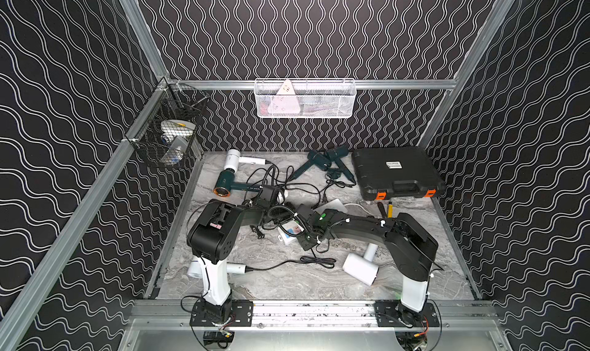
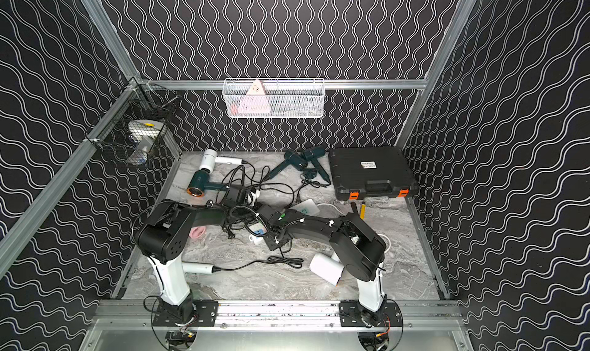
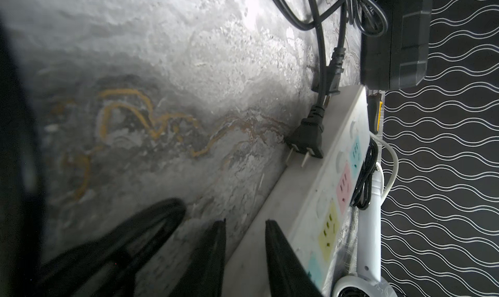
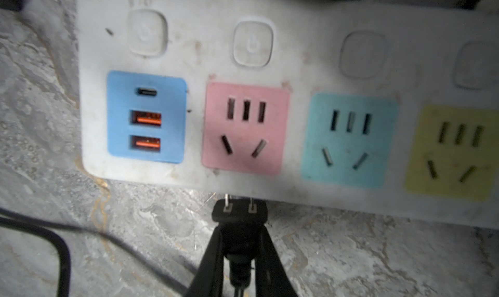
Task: Charge the blow dryers
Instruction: Insert the plug into the socket.
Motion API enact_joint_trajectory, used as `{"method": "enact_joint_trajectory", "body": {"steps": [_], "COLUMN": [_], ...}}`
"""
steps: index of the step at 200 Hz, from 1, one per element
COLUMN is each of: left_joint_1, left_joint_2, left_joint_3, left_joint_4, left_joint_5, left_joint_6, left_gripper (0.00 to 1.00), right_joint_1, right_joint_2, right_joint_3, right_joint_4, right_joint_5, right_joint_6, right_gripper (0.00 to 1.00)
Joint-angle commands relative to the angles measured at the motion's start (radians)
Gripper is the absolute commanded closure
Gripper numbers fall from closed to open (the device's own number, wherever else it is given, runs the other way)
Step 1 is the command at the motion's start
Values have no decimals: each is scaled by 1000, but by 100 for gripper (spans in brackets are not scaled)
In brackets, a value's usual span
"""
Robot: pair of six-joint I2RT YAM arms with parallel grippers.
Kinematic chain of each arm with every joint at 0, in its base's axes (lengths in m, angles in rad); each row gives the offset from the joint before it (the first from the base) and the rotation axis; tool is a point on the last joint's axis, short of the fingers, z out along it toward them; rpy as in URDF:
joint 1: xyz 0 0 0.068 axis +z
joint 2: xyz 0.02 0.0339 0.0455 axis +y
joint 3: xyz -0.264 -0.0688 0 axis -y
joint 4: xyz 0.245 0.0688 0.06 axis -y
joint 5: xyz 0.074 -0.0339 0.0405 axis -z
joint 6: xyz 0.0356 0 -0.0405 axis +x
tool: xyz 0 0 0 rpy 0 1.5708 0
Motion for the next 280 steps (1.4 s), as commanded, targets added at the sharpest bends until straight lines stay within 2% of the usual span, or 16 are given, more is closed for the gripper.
{"method": "enact_joint_trajectory", "body": {"steps": [1,67,172,217,245,280], "left_joint_1": [-23,-66,-108,-107,-107,-109], "left_joint_2": [0,-19,16,7,7,6], "left_joint_3": [-4,-32,-22,-9,-12,-18], "left_joint_4": [-84,-100,-102,-125,-98,-78], "left_joint_5": [55,36,38,53,86,105], "left_joint_6": [24,47,81,129,135,138], "left_gripper": [68,70,73,73,73,73], "right_joint_1": [-12,-41,-78,-152,-179,-182], "right_joint_2": [19,59,65,40,57,68], "right_joint_3": [39,90,96,85,118,143], "right_joint_4": [140,109,198,181,117,113], "right_joint_5": [52,27,-13,-171,-204,-145], "right_joint_6": [-8,-8,-76,-189,-211,-180], "right_gripper": [100,100,100,100,100,100]}}
